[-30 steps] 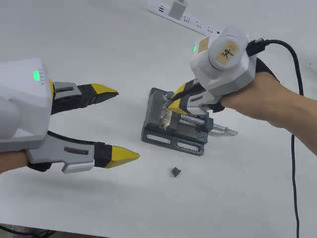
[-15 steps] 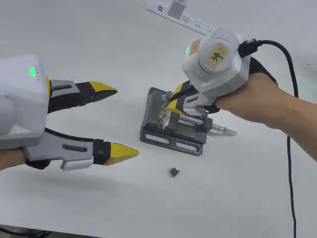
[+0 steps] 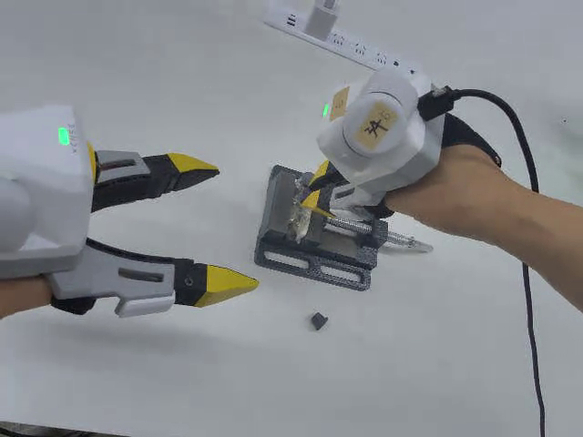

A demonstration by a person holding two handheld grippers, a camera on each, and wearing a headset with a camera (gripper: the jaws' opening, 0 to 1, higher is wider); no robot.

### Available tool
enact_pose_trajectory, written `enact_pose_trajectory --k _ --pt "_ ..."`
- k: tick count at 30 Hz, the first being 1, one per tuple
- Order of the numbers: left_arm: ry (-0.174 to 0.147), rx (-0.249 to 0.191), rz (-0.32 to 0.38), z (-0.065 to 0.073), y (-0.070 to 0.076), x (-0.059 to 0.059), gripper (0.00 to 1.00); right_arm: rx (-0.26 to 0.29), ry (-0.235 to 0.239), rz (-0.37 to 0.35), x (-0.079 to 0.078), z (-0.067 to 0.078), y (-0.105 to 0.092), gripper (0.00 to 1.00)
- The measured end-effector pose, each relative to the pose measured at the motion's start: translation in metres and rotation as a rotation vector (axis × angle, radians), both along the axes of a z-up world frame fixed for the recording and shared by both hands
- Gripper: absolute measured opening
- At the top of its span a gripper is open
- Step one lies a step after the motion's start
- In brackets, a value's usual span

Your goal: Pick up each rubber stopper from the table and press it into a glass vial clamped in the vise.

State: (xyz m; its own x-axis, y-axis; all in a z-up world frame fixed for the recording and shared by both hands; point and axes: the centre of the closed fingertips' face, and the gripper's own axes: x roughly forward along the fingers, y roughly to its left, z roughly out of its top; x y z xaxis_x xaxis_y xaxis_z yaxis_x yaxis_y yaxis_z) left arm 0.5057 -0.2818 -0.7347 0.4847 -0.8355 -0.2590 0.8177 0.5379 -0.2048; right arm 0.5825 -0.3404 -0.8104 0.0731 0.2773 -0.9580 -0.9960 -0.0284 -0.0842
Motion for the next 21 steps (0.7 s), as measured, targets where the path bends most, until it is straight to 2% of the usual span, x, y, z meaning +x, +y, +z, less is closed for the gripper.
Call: enact_pose_trajectory --k 7,21 --pt "0.008 0.007 0.01 -0.002 0.0055 -0.0029 0.66 0.013 -0.015 0.013 0.0003 0.0003 -0.0008 0.07" --pt "0.006 0.0 0.011 -0.0007 0.0045 -0.002 0.66 0.051 0.002 -0.033 0.0 0.0004 -0.0006 0.09"
